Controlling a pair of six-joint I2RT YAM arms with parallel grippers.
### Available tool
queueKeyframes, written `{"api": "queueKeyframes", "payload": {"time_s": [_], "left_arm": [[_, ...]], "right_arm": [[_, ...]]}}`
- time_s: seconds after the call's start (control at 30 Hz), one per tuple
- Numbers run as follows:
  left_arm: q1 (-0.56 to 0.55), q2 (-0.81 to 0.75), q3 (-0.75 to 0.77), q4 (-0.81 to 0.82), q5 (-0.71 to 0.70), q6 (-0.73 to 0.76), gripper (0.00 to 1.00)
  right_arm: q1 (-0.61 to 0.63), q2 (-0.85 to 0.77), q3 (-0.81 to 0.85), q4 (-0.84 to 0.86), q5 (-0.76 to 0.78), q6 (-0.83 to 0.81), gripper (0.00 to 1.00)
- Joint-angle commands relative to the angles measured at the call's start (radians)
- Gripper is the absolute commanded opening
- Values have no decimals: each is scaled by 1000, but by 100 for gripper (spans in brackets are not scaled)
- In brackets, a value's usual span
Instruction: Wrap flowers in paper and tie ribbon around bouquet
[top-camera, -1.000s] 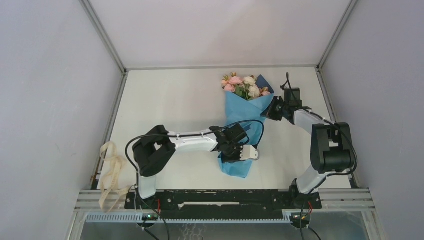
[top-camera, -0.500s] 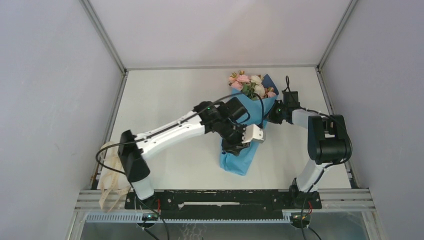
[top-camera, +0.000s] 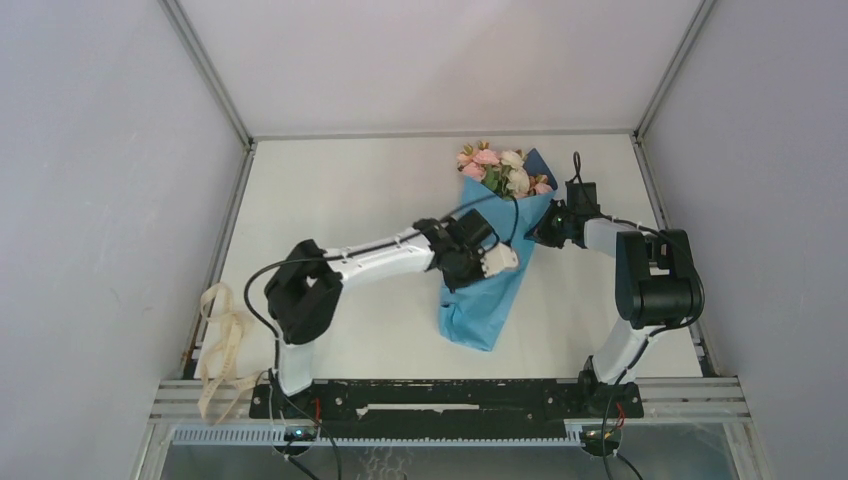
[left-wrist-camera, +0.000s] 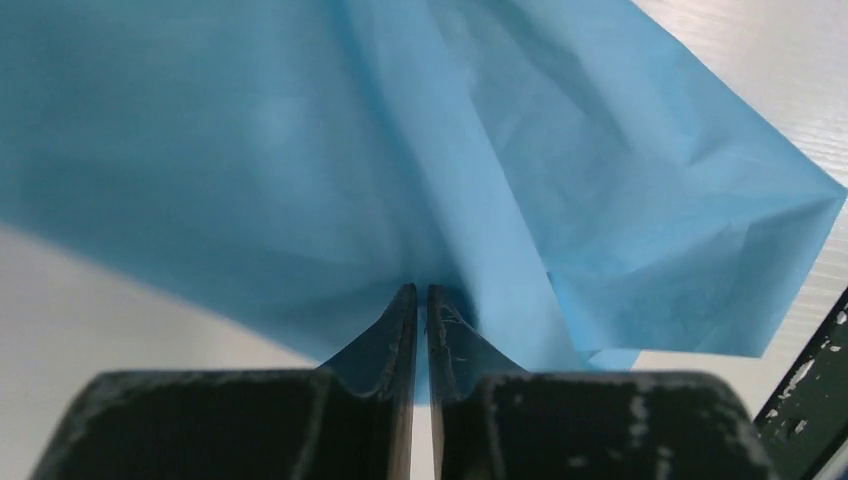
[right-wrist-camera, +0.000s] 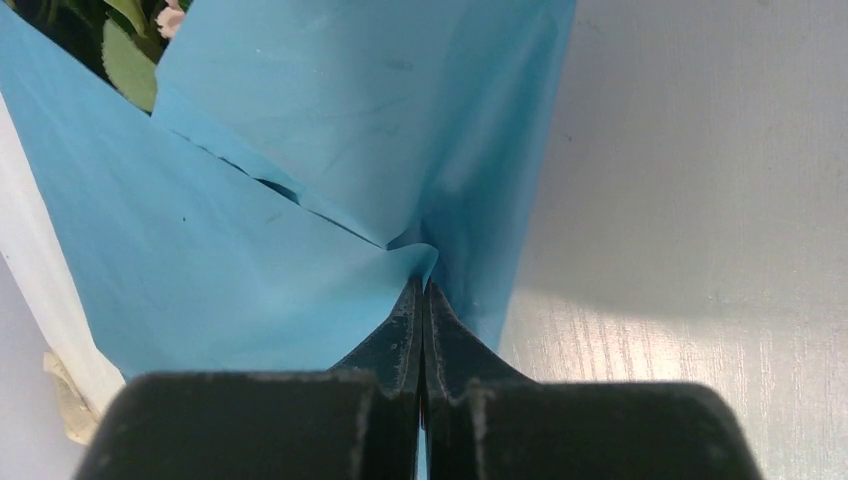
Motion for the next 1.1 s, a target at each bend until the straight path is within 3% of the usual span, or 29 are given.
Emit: {"api": "queueKeyframes", "payload": {"time_s": [0.0,0.2,0.5,0.53,0.57,0.6,0.7,0.83,1.07], "left_arm": [[-155,-29,-68,133,-51,72,13],[-243,71,-118,164,-63,104,14],[-321,90,-201,207,-22,165,23],[-321,95,-206,211,-27,165,23],[-321,96,-210,214,-29,167,24],[-321,96,-212,215,-32,168,24],[-321,94,-214,213,-33,172,25],[-320,98,-212,213,-30,176,25],[-317,93,-219,220,-28,171,25]], "right_arm": [[-4,-10,-4,38,28,15,0],[-2,-15,-18,57,26,34,0],[6,-49,-14,38,79,26,0],[6,-64,-3,7,97,12,6],[6,-82,9,-29,122,-4,20],[7,-107,23,-70,145,-20,44],[5,-188,36,-201,244,-46,73],[-2,-278,-15,-291,246,-45,85],[-7,-213,-102,-260,62,-23,88]]}}
